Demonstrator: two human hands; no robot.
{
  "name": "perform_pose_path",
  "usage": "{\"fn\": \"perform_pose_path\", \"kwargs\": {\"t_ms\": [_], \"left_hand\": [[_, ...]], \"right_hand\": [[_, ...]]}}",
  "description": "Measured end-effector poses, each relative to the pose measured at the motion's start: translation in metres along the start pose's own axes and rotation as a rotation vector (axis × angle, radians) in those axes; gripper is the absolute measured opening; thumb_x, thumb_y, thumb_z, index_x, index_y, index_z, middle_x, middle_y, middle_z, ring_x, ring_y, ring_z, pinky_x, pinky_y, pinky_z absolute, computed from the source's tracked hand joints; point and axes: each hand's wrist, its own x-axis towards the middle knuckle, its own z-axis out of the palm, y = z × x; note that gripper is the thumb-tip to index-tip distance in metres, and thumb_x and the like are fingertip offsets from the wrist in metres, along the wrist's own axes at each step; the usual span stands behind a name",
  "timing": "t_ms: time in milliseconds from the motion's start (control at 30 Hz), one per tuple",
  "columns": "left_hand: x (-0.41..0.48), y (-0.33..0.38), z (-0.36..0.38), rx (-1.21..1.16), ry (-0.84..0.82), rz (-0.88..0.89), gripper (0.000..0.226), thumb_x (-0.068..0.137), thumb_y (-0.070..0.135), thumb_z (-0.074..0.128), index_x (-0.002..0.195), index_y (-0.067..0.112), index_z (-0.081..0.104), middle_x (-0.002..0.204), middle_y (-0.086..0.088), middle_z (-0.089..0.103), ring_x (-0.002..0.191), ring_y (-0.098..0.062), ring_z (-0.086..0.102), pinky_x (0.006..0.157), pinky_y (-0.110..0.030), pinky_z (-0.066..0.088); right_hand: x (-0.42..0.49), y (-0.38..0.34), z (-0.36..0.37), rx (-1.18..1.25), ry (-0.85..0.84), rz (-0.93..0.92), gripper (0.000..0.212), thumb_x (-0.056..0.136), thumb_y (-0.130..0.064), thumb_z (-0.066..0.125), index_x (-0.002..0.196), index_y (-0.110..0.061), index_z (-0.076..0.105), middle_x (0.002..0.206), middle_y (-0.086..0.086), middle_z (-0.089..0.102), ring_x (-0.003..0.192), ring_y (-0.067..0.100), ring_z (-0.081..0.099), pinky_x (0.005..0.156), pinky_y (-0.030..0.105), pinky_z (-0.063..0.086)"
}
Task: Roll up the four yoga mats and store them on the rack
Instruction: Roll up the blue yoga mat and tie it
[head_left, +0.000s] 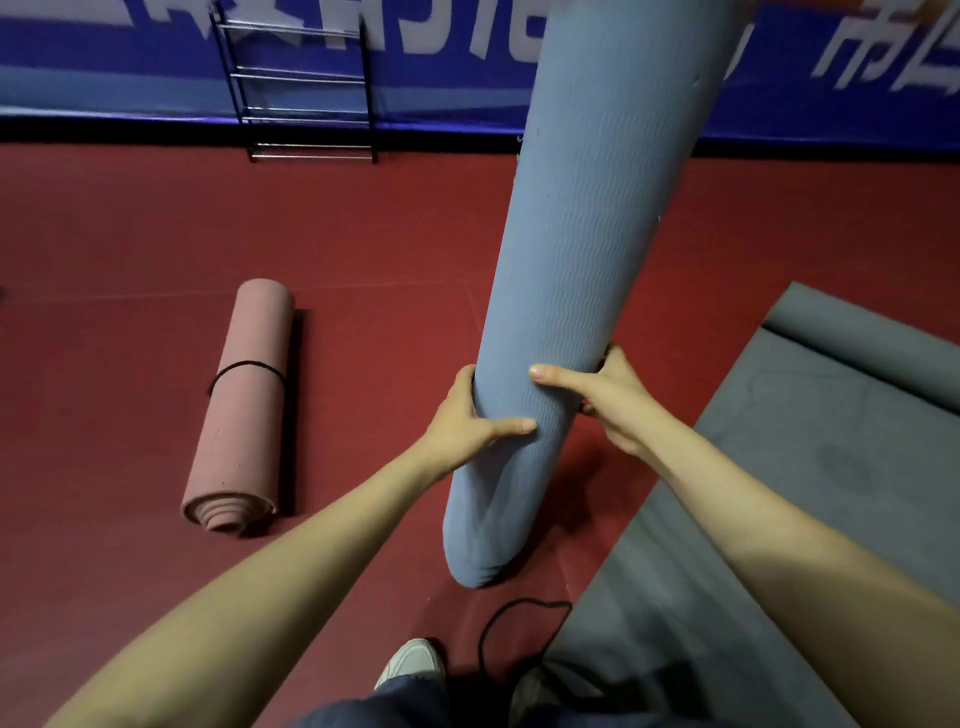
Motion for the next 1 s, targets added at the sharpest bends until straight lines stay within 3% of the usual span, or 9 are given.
{"fn": "perform_pose_path", "kwargs": {"t_ms": [167,400,533,633,700,767,833,933,1000], "left_hand": [[-0.009,0.023,-0.001,-0.101,-0.052,0.042,0.098,0.046,0.036,0.088,0.131,0.018,0.043,0.124,0.008,0.057,0.108,-0.003,0.057,0.087,-0.022,0.051],[-0.021,0.094,-0.016,-0.249,0.023,0.134,0.076,0.073,0.075,0.052,0.127,0.022,0.051,0.13,0.008,0.058,0.117,-0.004,0.055,0.096,-0.027,0.043],[-0.032,0.141,-0.018,-0.271,0.052,0.209,0.072,0.075,0.071,0.04,0.129,0.025,0.05,0.136,0.004,0.054,0.119,-0.007,0.054,0.085,-0.018,0.042],[-0.042,0.179,-0.019,-0.262,0.069,0.273,0.069,0.082,0.071,0.039,0.131,0.024,0.05,0.134,0.004,0.055,0.117,-0.005,0.055,0.091,-0.021,0.045],[-0.047,0.203,-0.019,-0.262,0.072,0.308,0.045,0.095,0.06,0.034,0.118,0.029,0.057,0.117,0.01,0.064,0.102,0.004,0.061,0.09,-0.019,0.048],[-0.054,0.229,-0.018,-0.277,0.07,0.367,0.033,0.102,0.044,0.028,0.099,0.033,0.058,0.089,0.018,0.07,0.079,0.013,0.063,0.074,-0.011,0.049],[-0.056,0.248,-0.018,-0.259,0.071,0.414,0.037,0.1,0.05,0.03,0.098,0.031,0.062,0.088,0.016,0.072,0.082,0.009,0.065,0.076,-0.013,0.048],[-0.056,0.265,-0.019,-0.265,0.13,0.381,0.076,0.076,0.081,0.041,0.113,0.019,0.065,0.11,0.001,0.07,0.104,-0.013,0.065,0.096,-0.034,0.048],[-0.054,0.271,-0.02,-0.266,0.162,0.357,0.08,0.073,0.082,0.042,0.115,0.018,0.063,0.111,-0.001,0.069,0.103,-0.017,0.065,0.096,-0.039,0.047]], "right_hand": [[-0.016,-0.01,-0.01,-0.019,-0.059,-0.003,0.072,0.068,-0.014,0.082,0.129,-0.011,0.043,0.119,0.0,0.063,0.089,0.003,0.063,0.051,0.009,0.045],[-0.033,-0.075,-0.006,0.082,-0.05,-0.125,0.067,0.079,-0.02,0.073,0.135,-0.016,0.036,0.122,-0.007,0.061,0.09,-0.001,0.062,0.059,0.019,0.047],[-0.045,-0.12,-0.008,0.124,-0.033,-0.236,0.073,0.074,-0.021,0.076,0.134,-0.012,0.035,0.125,-0.001,0.06,0.101,0.007,0.062,0.071,0.022,0.049],[-0.054,-0.146,-0.012,0.17,-0.021,-0.305,0.084,0.063,-0.03,0.079,0.133,-0.01,0.037,0.124,0.004,0.061,0.105,0.012,0.062,0.083,0.024,0.05],[-0.062,-0.161,-0.014,0.204,-0.02,-0.335,0.08,0.067,-0.03,0.081,0.132,-0.01,0.039,0.124,0.005,0.061,0.104,0.012,0.063,0.084,0.024,0.05],[-0.069,-0.173,-0.017,0.235,-0.009,-0.352,0.074,0.07,-0.038,0.078,0.129,-0.012,0.041,0.124,0.003,0.061,0.106,0.012,0.062,0.089,0.028,0.05],[-0.077,-0.182,-0.02,0.228,0.007,-0.341,0.077,0.067,-0.053,0.075,0.125,-0.015,0.042,0.123,0.001,0.059,0.106,0.01,0.059,0.094,0.03,0.047],[-0.085,-0.198,-0.021,0.17,0.016,-0.318,0.089,0.06,-0.078,0.064,0.124,-0.018,0.05,0.116,-0.004,0.062,0.104,0.009,0.06,0.092,0.032,0.048],[-0.085,-0.209,-0.022,0.163,0.012,-0.293,0.069,0.076,-0.074,0.052,0.119,-0.02,0.053,0.1,-0.012,0.062,0.093,0.004,0.06,0.08,0.026,0.047]]}}
